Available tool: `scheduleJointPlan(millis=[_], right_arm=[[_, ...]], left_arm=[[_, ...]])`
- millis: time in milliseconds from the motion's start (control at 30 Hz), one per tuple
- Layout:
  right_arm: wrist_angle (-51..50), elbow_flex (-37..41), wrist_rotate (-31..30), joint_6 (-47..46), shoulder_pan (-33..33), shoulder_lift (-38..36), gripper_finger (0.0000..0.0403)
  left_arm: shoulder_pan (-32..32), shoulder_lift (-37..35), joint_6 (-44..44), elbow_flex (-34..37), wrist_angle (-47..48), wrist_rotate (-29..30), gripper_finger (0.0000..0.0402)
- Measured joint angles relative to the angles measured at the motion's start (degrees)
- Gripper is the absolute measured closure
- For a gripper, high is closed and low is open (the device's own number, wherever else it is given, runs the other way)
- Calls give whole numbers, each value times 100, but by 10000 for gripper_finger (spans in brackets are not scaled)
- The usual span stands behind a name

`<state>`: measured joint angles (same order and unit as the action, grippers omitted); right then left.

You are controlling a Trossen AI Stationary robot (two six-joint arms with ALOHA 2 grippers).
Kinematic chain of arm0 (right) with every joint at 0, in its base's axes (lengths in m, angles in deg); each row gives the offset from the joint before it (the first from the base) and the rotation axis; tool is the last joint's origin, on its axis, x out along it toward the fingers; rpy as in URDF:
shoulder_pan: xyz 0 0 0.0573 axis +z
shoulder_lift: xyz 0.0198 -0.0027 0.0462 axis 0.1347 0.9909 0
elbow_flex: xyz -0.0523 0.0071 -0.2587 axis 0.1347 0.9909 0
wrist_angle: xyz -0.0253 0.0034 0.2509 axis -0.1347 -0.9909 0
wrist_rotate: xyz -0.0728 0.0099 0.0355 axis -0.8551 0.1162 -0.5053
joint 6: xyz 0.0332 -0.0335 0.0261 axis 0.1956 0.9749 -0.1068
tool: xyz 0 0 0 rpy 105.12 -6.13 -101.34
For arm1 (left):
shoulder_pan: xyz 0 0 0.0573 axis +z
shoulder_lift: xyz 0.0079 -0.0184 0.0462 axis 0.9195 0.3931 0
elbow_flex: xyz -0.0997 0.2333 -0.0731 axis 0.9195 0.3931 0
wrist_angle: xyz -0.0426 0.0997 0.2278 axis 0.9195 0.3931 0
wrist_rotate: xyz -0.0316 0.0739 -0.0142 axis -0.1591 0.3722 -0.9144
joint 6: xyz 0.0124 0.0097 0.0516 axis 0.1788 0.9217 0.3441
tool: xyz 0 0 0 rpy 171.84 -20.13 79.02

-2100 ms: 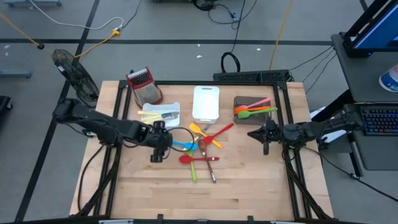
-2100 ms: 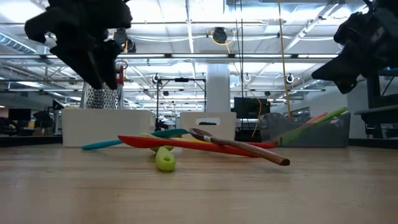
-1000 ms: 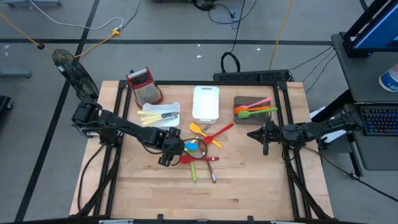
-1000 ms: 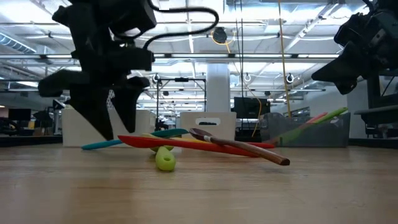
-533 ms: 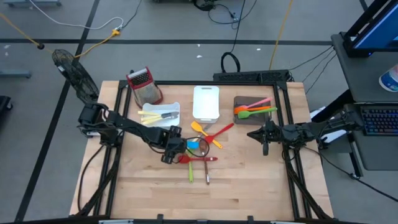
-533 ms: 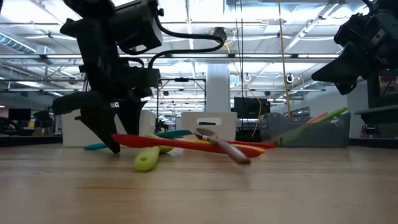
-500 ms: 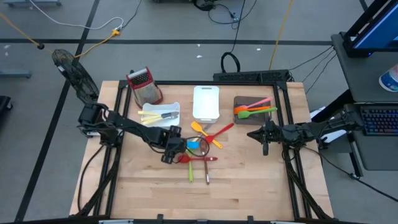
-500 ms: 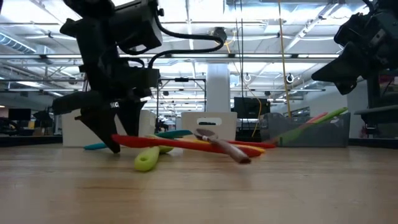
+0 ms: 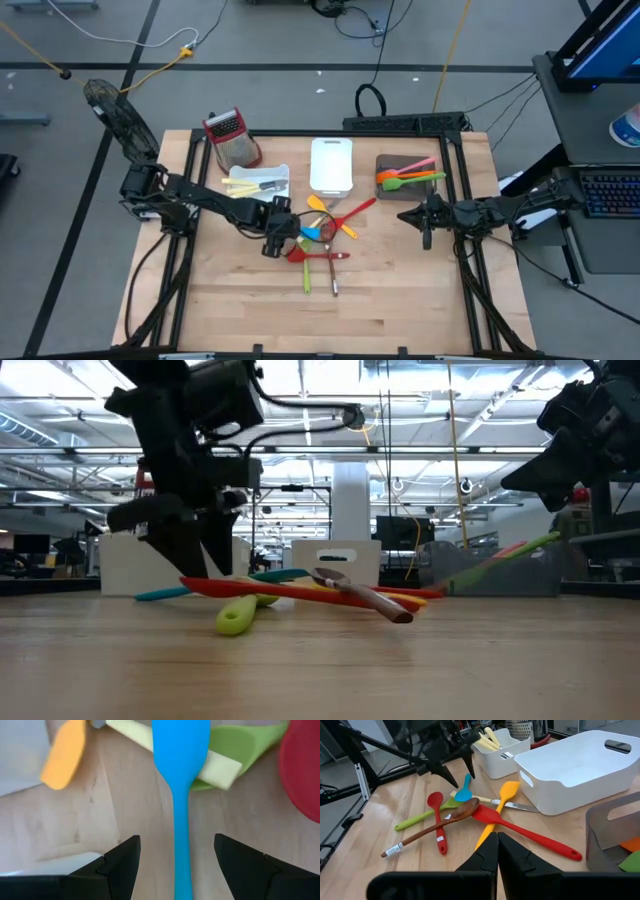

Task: Pick & Place Kitchen Items
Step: Put the blue spatula into the black bin

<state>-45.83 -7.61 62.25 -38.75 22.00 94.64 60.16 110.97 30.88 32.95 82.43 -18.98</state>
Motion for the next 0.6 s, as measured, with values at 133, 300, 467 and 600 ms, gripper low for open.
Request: scheduleJointPlan(millis=[133, 300, 467, 600], right_arm=[[0, 0, 0, 0, 0, 0, 403], [0, 0, 0, 0, 0, 0, 403], [0, -2, 0, 0, 0, 0, 403], [0, -2, 0, 0, 0, 0, 403]], left_arm=[[158, 201, 22, 0, -117, -83, 144], [292, 441, 16, -21, -207, -290, 145], [269, 563, 19, -25, -220, -339, 174], [261, 571, -114, -17, -216, -586, 242]])
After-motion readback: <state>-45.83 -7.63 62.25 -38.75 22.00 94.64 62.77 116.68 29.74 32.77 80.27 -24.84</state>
